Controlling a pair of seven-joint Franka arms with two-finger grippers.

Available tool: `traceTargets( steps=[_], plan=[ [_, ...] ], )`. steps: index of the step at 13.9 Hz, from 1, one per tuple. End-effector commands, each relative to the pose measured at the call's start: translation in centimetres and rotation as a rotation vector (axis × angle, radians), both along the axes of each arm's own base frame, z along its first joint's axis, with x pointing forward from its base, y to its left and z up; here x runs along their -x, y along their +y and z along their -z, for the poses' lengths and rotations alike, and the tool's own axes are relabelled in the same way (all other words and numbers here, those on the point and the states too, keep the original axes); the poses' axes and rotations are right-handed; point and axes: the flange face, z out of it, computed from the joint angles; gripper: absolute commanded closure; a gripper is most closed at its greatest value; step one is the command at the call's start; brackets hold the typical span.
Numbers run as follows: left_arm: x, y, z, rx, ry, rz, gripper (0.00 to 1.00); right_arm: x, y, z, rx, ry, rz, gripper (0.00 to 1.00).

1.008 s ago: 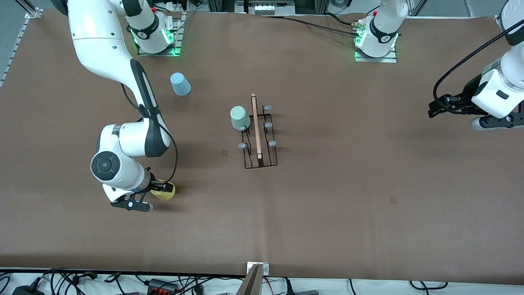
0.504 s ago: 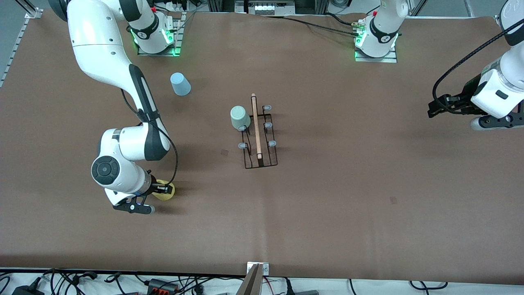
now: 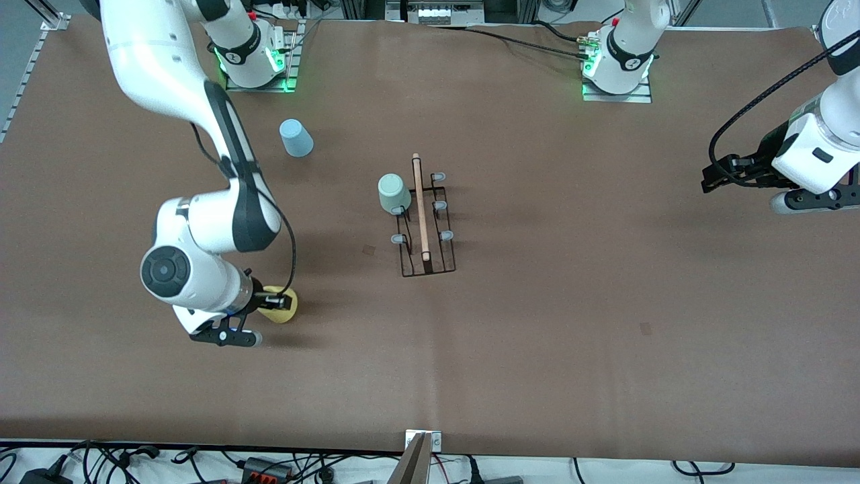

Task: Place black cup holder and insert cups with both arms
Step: 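Carry the yellow cup with the right gripper over the rack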

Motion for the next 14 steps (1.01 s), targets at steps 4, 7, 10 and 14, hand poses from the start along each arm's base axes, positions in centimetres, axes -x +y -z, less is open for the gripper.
traceTargets(
  steps=[4,7,10,14],
  plan=[
    [0.5,-0.3,-0.5,0.012,0.002,0.014,0.0,8.4,15.0,-5.4,-0.03,0.033,-0.064,0.75],
    [0.5,-0.2,-0.6,0.013,0.0,0.017,0.0,10.9,19.3,-5.1,0.002,0.021,-0.024,0.75],
    [0.5,-0.1,-0.5,0.011,0.001,0.017,0.0,11.3,20.2,-3.4,0.021,0.028,-0.023,0.75],
    [0.4,-0.1,-0.4,0.013,0.003,0.017,0.0,11.8,21.9,-2.1,0.009,0.01,-0.011,0.75]
  ],
)
